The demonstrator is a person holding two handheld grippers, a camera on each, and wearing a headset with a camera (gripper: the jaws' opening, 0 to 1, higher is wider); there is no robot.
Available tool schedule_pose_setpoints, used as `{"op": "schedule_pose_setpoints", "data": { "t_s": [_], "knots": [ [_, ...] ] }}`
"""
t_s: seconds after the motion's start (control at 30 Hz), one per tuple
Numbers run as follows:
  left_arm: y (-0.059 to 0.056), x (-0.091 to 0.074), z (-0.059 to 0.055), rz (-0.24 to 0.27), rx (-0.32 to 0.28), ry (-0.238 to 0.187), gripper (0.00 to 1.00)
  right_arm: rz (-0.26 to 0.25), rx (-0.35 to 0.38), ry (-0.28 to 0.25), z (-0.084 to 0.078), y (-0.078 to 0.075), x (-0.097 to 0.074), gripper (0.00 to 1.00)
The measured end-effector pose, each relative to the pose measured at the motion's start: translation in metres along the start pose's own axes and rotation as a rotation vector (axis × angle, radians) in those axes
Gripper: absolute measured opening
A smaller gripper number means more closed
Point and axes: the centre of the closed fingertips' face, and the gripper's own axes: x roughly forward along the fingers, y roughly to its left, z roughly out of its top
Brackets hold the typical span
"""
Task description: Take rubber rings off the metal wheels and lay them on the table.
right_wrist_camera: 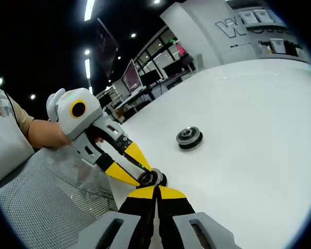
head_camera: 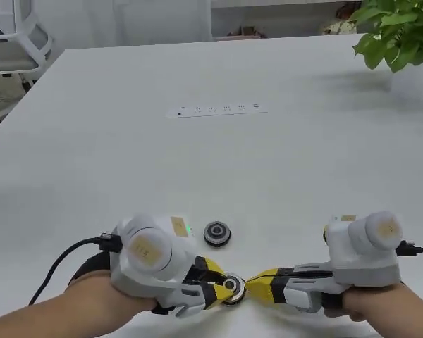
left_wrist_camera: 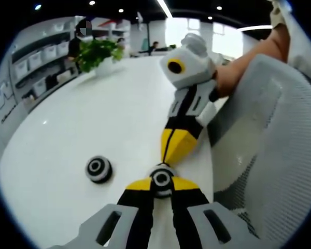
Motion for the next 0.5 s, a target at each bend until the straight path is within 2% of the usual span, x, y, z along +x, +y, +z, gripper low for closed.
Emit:
{"op": "schedule_pose_setpoints", "data": {
  "t_s": [0.3,0.5],
  "knots": [
    [0.0006,0.0001,-0.0001,0.014,0.004,0.010,0.12,0.015,-0.032,0.008,0.0039,0.0042,0.0016,0.00],
    [0.0013,0.0001,-0.0003,0.019,0.000,0.012,0.12,0.022,-0.026,0.002,0.0053,0.0060,0.0021,0.00]
  ]
}}
